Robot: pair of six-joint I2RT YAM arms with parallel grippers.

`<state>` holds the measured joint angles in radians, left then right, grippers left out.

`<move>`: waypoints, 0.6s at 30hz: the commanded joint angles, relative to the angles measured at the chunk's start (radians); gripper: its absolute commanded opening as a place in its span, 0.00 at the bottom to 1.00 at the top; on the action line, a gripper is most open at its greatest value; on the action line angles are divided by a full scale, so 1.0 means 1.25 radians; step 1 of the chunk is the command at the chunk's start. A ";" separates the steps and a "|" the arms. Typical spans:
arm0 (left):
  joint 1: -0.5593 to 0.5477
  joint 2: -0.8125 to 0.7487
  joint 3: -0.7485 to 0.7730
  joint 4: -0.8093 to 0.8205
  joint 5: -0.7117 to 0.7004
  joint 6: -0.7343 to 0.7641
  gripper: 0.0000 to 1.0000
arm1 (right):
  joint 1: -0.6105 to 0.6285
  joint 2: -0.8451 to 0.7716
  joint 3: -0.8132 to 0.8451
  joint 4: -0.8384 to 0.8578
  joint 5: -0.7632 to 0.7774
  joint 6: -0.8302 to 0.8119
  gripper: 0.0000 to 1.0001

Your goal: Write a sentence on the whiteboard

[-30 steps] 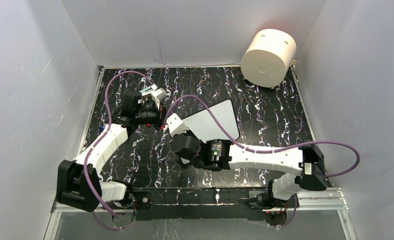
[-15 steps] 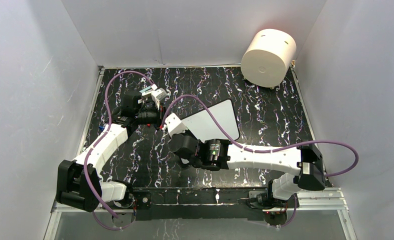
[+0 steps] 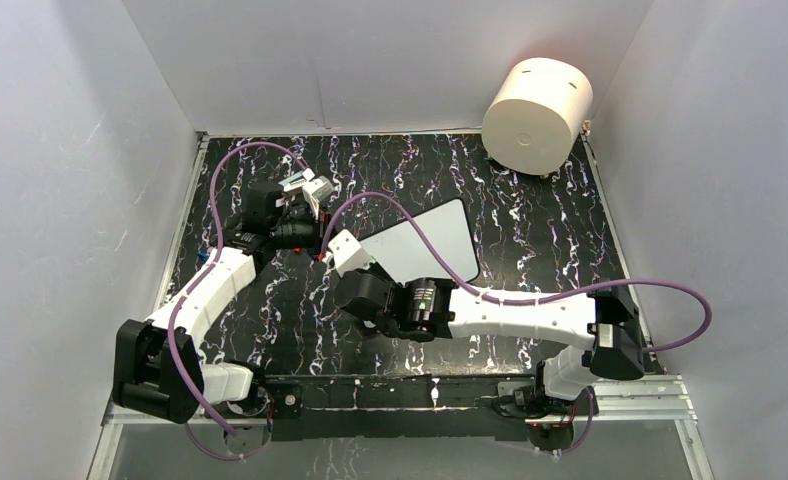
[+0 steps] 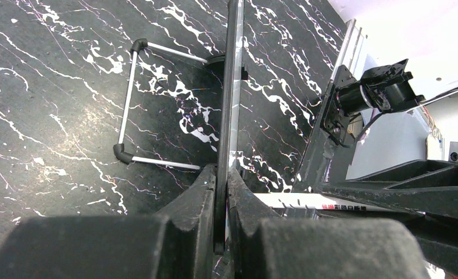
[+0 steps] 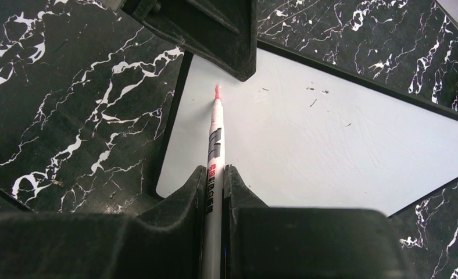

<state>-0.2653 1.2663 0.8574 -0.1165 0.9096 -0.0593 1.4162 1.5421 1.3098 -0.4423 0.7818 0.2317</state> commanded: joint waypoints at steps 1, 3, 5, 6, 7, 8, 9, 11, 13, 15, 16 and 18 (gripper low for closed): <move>-0.003 0.007 -0.002 -0.057 -0.060 0.019 0.00 | 0.005 0.006 0.046 -0.038 0.005 0.035 0.00; -0.003 0.009 -0.003 -0.057 -0.060 0.019 0.00 | 0.003 0.010 0.047 -0.049 -0.002 0.044 0.00; -0.003 0.008 -0.003 -0.057 -0.060 0.019 0.00 | 0.004 0.015 0.049 -0.063 -0.006 0.052 0.00; -0.003 0.008 -0.003 -0.058 -0.059 0.019 0.00 | 0.004 0.017 0.049 -0.069 -0.009 0.056 0.00; -0.003 0.009 -0.002 -0.058 -0.059 0.018 0.00 | 0.004 0.019 0.050 -0.074 -0.012 0.060 0.00; -0.003 0.010 -0.003 -0.057 -0.059 0.018 0.00 | 0.004 0.020 0.049 -0.079 -0.014 0.065 0.00; -0.003 0.010 -0.002 -0.057 -0.059 0.017 0.00 | 0.004 0.020 0.049 -0.081 -0.019 0.067 0.00; -0.003 0.011 -0.001 -0.056 -0.057 0.018 0.00 | 0.004 0.021 0.047 -0.088 -0.023 0.072 0.00; -0.003 0.012 -0.001 -0.057 -0.058 0.018 0.00 | 0.004 0.024 0.045 -0.095 -0.025 0.077 0.00; -0.003 0.012 -0.001 -0.057 -0.058 0.018 0.00 | 0.003 0.024 0.044 -0.099 -0.027 0.081 0.00; -0.003 0.011 -0.001 -0.057 -0.058 0.018 0.00 | 0.004 0.022 0.043 -0.099 -0.027 0.082 0.00; -0.003 0.012 -0.001 -0.057 -0.059 0.018 0.00 | 0.003 0.020 0.042 -0.099 -0.024 0.084 0.00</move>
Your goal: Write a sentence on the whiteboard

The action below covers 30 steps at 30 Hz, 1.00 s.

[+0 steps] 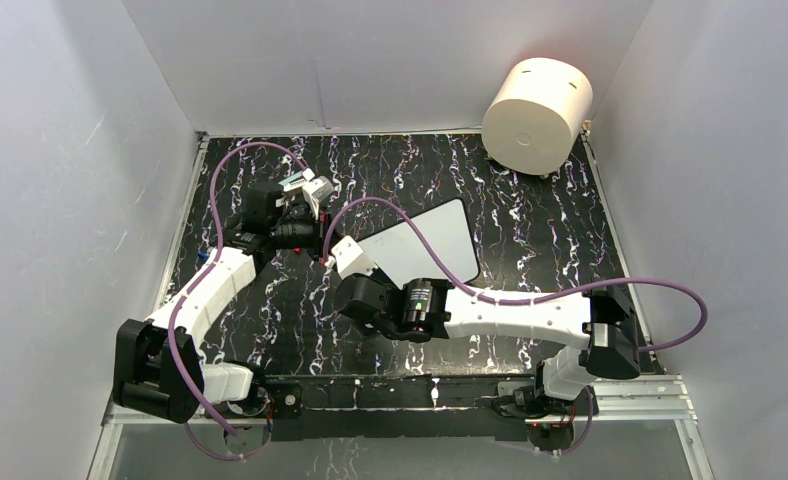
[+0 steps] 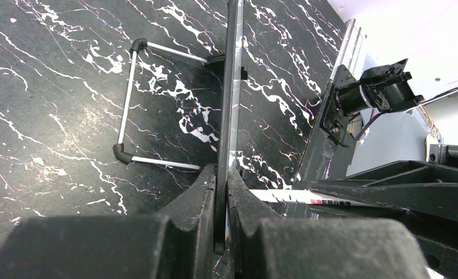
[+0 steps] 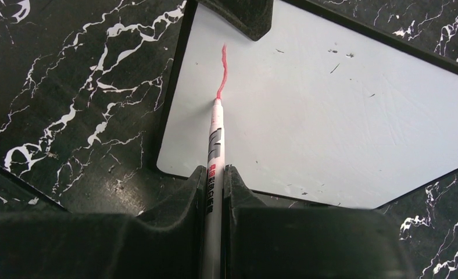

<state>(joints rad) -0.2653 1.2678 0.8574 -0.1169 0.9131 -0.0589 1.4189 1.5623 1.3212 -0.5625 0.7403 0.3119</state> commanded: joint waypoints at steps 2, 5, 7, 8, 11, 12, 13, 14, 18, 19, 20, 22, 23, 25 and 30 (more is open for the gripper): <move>-0.003 0.010 -0.001 -0.056 -0.062 0.018 0.00 | 0.002 -0.005 0.032 -0.003 0.015 0.019 0.00; -0.003 0.009 -0.001 -0.056 -0.065 0.018 0.00 | 0.002 -0.037 0.011 0.039 0.015 0.000 0.00; -0.003 0.009 -0.002 -0.056 -0.065 0.018 0.00 | 0.002 -0.061 -0.005 0.067 0.017 -0.011 0.00; -0.003 0.010 -0.002 -0.057 -0.066 0.017 0.00 | 0.002 -0.073 -0.009 0.075 0.022 -0.016 0.00; -0.003 0.009 -0.002 -0.056 -0.066 0.017 0.00 | 0.002 -0.083 -0.018 0.092 0.044 -0.024 0.00; -0.003 0.009 -0.002 -0.056 -0.067 0.017 0.00 | 0.002 -0.083 -0.018 0.094 0.055 -0.025 0.00; -0.003 0.009 -0.002 -0.057 -0.067 0.017 0.00 | 0.002 -0.083 -0.018 0.092 0.064 -0.023 0.00; -0.003 0.009 -0.002 -0.057 -0.067 0.018 0.00 | 0.002 -0.083 -0.019 0.094 0.070 -0.021 0.00; -0.003 0.010 -0.002 -0.056 -0.067 0.018 0.00 | 0.001 -0.080 -0.024 0.107 0.080 -0.020 0.00; -0.003 0.010 -0.002 -0.057 -0.066 0.017 0.00 | 0.001 -0.078 -0.024 0.106 0.082 -0.021 0.00; -0.003 0.010 -0.002 -0.057 -0.066 0.017 0.00 | 0.001 -0.076 -0.024 0.108 0.084 -0.021 0.00; -0.003 0.010 -0.002 -0.057 -0.065 0.017 0.00 | 0.000 -0.071 -0.023 0.109 0.084 -0.021 0.00; -0.003 0.010 -0.002 -0.056 -0.064 0.016 0.00 | 0.000 -0.070 -0.024 0.110 0.085 -0.021 0.00; -0.003 0.011 -0.002 -0.057 -0.065 0.017 0.00 | 0.000 -0.066 -0.024 0.112 0.091 -0.021 0.00; -0.003 0.012 -0.003 -0.057 -0.062 0.016 0.00 | -0.008 -0.060 -0.024 0.112 0.083 -0.022 0.00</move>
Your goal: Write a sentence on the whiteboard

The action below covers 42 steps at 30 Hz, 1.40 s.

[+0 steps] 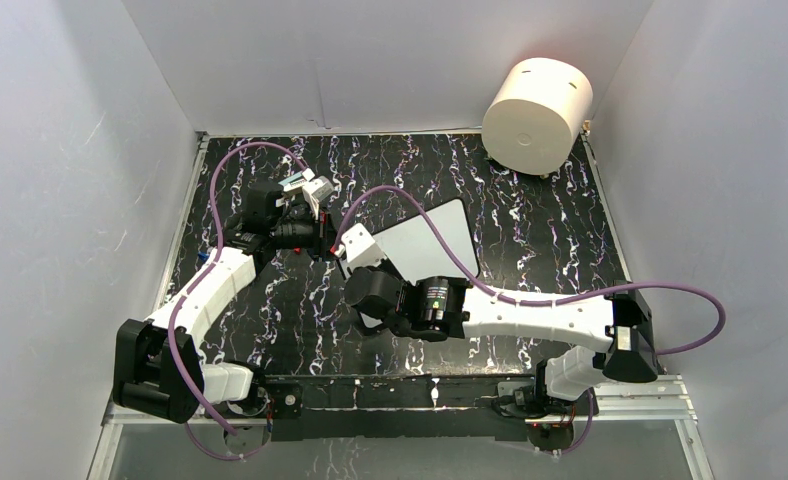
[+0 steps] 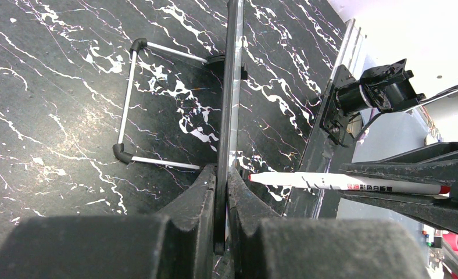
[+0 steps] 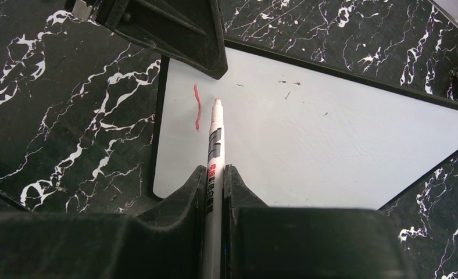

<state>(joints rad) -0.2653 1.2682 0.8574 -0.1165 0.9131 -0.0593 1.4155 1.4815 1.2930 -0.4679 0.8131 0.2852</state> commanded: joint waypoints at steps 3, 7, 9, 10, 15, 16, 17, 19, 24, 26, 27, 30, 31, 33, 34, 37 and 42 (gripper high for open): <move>-0.003 0.014 -0.001 -0.057 -0.061 0.017 0.00 | -0.007 0.007 -0.003 0.036 0.022 0.001 0.00; -0.004 0.014 -0.002 -0.057 -0.061 0.017 0.00 | -0.011 0.012 -0.003 0.037 0.018 0.002 0.00; -0.004 0.013 -0.002 -0.057 -0.060 0.017 0.00 | -0.012 0.014 -0.002 0.038 0.018 0.000 0.00; -0.004 0.014 -0.001 -0.057 -0.060 0.017 0.00 | -0.012 0.015 -0.001 0.038 0.018 0.000 0.00; -0.005 0.015 -0.001 -0.057 -0.059 0.016 0.00 | -0.013 0.017 -0.002 0.039 0.018 0.001 0.00; -0.004 0.014 -0.001 -0.057 -0.059 0.017 0.00 | -0.013 0.018 -0.002 0.039 0.018 0.000 0.00; -0.004 0.015 -0.001 -0.057 -0.058 0.017 0.00 | -0.014 0.018 -0.001 0.039 0.019 0.000 0.00; -0.004 0.016 -0.001 -0.057 -0.057 0.017 0.00 | -0.014 0.020 -0.001 0.039 0.022 0.001 0.00; -0.004 0.016 -0.002 -0.056 -0.056 0.017 0.00 | -0.017 0.022 -0.003 0.040 0.022 0.000 0.00; -0.005 0.017 -0.002 -0.057 -0.058 0.017 0.00 | -0.017 0.022 -0.007 0.043 0.026 0.000 0.00; -0.004 0.017 -0.002 -0.055 -0.058 0.017 0.00 | -0.017 0.022 -0.008 0.047 0.026 0.000 0.00; -0.005 0.019 -0.001 -0.056 -0.056 0.017 0.00 | -0.018 0.024 -0.008 0.058 0.025 -0.005 0.00; -0.005 0.018 -0.001 -0.057 -0.055 0.017 0.00 | -0.018 0.025 -0.007 0.059 0.027 -0.006 0.00; -0.005 0.017 -0.002 -0.057 -0.055 0.017 0.00 | -0.018 0.028 -0.006 0.059 0.027 -0.008 0.00; -0.006 0.017 -0.002 -0.057 -0.056 0.017 0.00 | -0.018 0.029 -0.006 0.059 0.028 -0.007 0.00; -0.007 0.015 -0.003 -0.057 -0.056 0.017 0.00 | -0.020 0.031 -0.006 0.057 0.032 -0.007 0.00; -0.008 0.017 -0.002 -0.057 -0.056 0.017 0.00 | -0.021 0.032 -0.006 0.060 0.025 -0.010 0.00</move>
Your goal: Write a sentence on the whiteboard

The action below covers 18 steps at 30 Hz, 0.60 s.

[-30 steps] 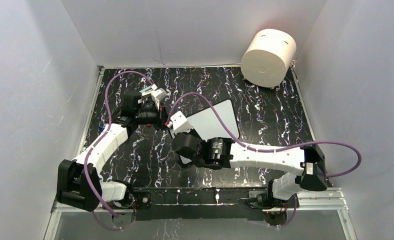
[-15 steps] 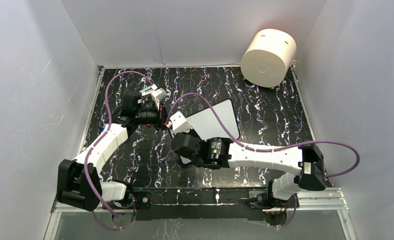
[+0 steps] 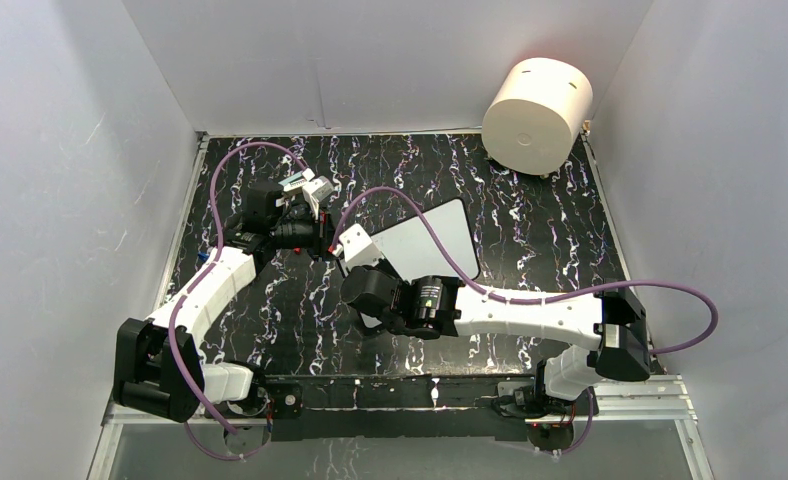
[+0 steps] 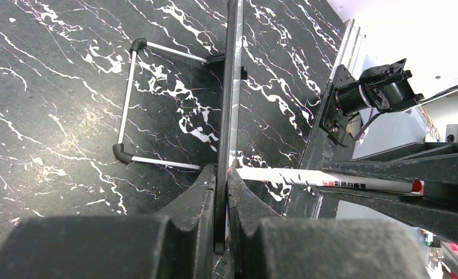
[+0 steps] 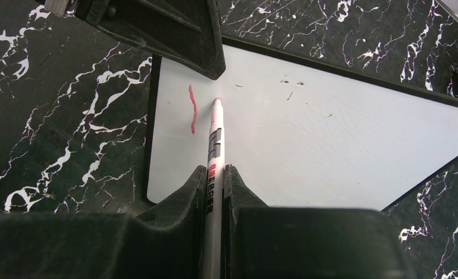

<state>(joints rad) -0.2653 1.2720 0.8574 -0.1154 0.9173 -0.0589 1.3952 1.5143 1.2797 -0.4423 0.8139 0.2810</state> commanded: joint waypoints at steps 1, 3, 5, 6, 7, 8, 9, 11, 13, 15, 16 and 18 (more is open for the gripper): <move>-0.008 0.014 -0.003 -0.058 -0.060 0.017 0.00 | -0.005 0.007 0.006 0.040 0.019 -0.007 0.00; -0.007 0.013 -0.002 -0.058 -0.062 0.018 0.00 | -0.004 0.011 0.008 0.036 0.006 -0.008 0.00; -0.007 0.014 -0.002 -0.057 -0.061 0.017 0.00 | -0.004 0.013 0.011 0.029 -0.001 -0.007 0.00; -0.008 0.014 -0.001 -0.058 -0.062 0.017 0.00 | -0.004 0.014 0.013 0.023 -0.004 -0.006 0.00; -0.008 0.014 -0.001 -0.058 -0.063 0.017 0.00 | -0.005 0.014 0.013 0.018 -0.006 -0.004 0.00; -0.008 0.013 -0.001 -0.057 -0.063 0.018 0.00 | -0.004 0.014 0.012 0.014 -0.009 -0.003 0.00; -0.008 0.014 -0.002 -0.058 -0.063 0.018 0.00 | -0.004 0.014 0.012 0.010 -0.012 -0.002 0.00; -0.008 0.014 -0.002 -0.058 -0.064 0.018 0.00 | -0.003 0.014 0.013 0.005 -0.020 0.002 0.00; -0.008 0.014 -0.001 -0.057 -0.063 0.018 0.00 | -0.004 0.014 0.013 0.002 -0.030 0.004 0.00; -0.008 0.014 -0.001 -0.058 -0.063 0.018 0.00 | -0.003 0.015 0.013 -0.001 -0.038 0.006 0.00; -0.008 0.014 -0.001 -0.058 -0.063 0.018 0.00 | -0.003 0.014 0.013 -0.002 -0.042 0.007 0.00; -0.007 0.014 -0.001 -0.058 -0.064 0.018 0.00 | -0.004 0.017 0.014 -0.003 -0.049 0.007 0.00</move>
<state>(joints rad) -0.2653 1.2728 0.8574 -0.1158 0.9134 -0.0586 1.3952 1.5215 1.2797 -0.4541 0.7742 0.2790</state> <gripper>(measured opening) 0.062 0.197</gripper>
